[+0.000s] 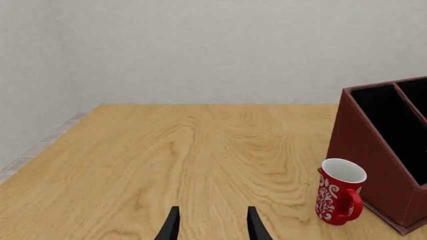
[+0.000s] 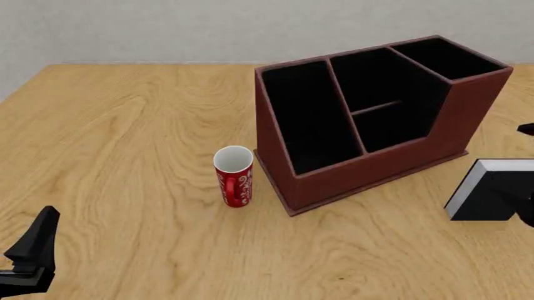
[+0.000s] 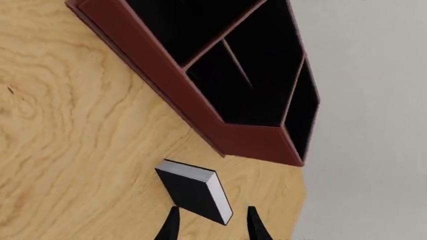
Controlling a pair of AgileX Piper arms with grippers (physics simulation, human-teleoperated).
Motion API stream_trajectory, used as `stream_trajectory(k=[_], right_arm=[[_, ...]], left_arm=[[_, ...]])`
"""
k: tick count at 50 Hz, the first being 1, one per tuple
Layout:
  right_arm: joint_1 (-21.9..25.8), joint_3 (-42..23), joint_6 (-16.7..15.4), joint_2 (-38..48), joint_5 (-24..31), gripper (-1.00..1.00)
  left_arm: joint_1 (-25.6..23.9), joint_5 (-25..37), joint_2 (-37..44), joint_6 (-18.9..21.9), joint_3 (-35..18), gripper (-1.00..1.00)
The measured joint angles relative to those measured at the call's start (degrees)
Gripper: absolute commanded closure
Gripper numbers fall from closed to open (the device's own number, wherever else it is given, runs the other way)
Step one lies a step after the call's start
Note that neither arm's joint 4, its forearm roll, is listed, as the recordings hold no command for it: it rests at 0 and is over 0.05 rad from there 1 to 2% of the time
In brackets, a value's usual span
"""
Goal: Pick up the book and place it in the left compartment of the caddy.
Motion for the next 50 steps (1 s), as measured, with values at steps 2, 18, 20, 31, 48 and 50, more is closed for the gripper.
stream_trajectory(k=[2, 18, 20, 31, 48, 50], right_arm=[[-0.27, -0.41, -0.99, 0.51, 0.68, -1.0], [-3.08, -2.26, -8.45, 4.18, 4.92, -1.0], [-3.55, -2.43, -9.34, 4.69, 5.21, -1.0], [-5.13, -2.64, -14.03, 6.89, 6.4, -1.0], [-6.43, -1.21, -19.24, 10.97, 3.82, -1.0], [-6.77, -1.03, -19.77, 11.72, 3.18, -1.0]], left_arm=[[0.0, 0.0, 0.0, 0.0, 0.0, -1.0], [0.0, 0.0, 0.0, 0.0, 0.0, -1.0], [0.0, 0.0, 0.0, 0.0, 0.0, -1.0], [0.0, 0.0, 0.0, 0.0, 0.0, -1.0], [0.0, 0.0, 0.0, 0.0, 0.0, -1.0], [0.0, 0.0, 0.0, 0.0, 0.0, -1.0]])
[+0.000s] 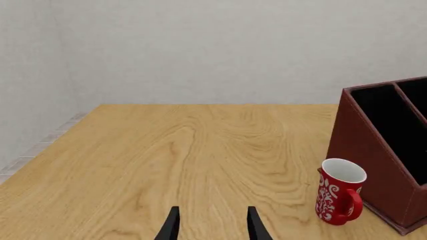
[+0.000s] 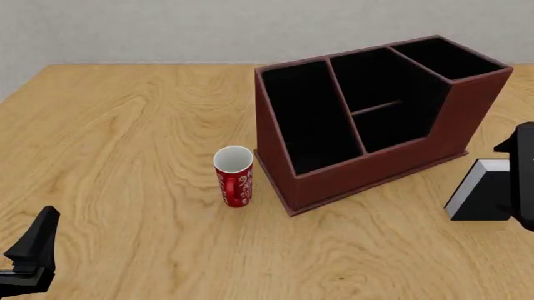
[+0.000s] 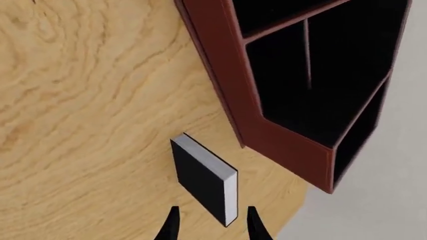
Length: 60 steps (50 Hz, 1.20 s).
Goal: Pick up the book and place it in the left compartment of the caddy.
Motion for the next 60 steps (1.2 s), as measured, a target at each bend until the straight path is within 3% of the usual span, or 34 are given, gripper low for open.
stream_trajectory(k=[25, 60], right_arm=[[-4.01, 1.73, -4.12, 8.06, -7.1, -1.0], [-8.19, 1.38, -6.76, 16.43, -13.67, -1.0]], left_arm=[[0.0, 0.0, 0.0, 0.0, 0.0, -1.0], [0.0, 0.0, 0.0, 0.0, 0.0, -1.0]])
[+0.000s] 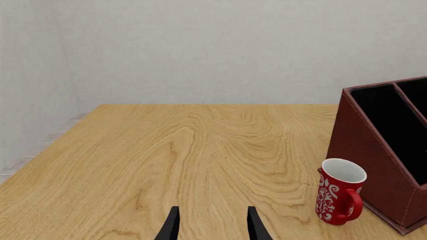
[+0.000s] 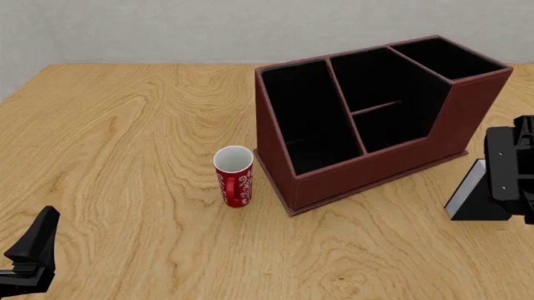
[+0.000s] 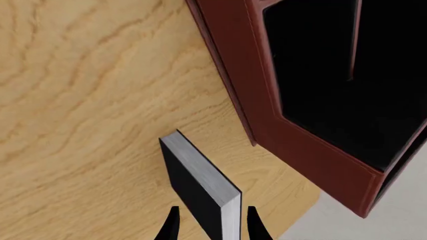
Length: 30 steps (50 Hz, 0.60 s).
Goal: Pick up the book and place it in the left compartment of the caddy.
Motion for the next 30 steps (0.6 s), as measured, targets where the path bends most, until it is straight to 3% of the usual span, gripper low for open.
stream_trajectory(k=[30], right_arm=[[-1.59, 0.2, -0.93, 7.47, -5.63, -1.0]], left_arm=[[0.0, 0.0, 0.0, 0.0, 0.0, -1.0]])
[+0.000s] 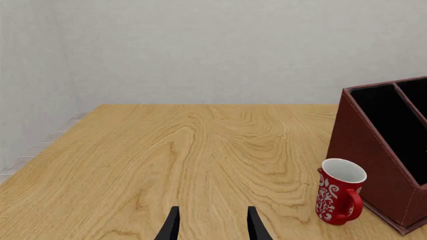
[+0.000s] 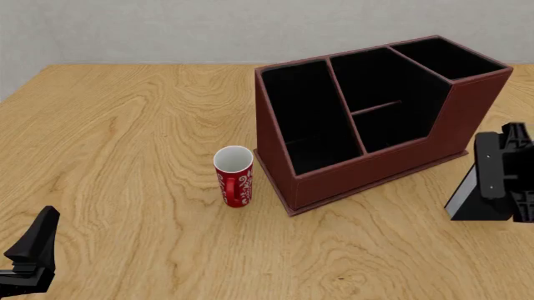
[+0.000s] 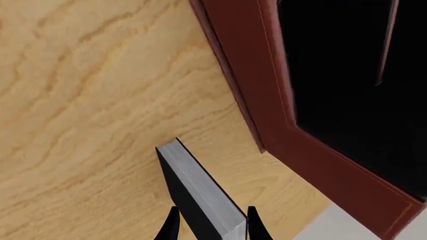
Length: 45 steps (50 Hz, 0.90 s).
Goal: Pick up the book and place it in the left compartment of the caddy.
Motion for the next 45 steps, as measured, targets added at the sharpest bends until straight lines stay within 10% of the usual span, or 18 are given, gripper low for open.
stream_trajectory(k=[24, 25, 45], right_arm=[[-0.25, 1.25, 0.61, 3.53, -4.42, -1.0], [-0.29, 1.3, 0.64, 3.59, -4.47, 1.0], [-0.17, 2.52, 0.48, 0.75, -2.74, 1.0]], left_arm=[[0.0, 0.0, 0.0, 0.0, 0.0, -1.0], [0.0, 0.0, 0.0, 0.0, 0.0, -1.0], [0.0, 0.0, 0.0, 0.0, 0.0, -1.0]])
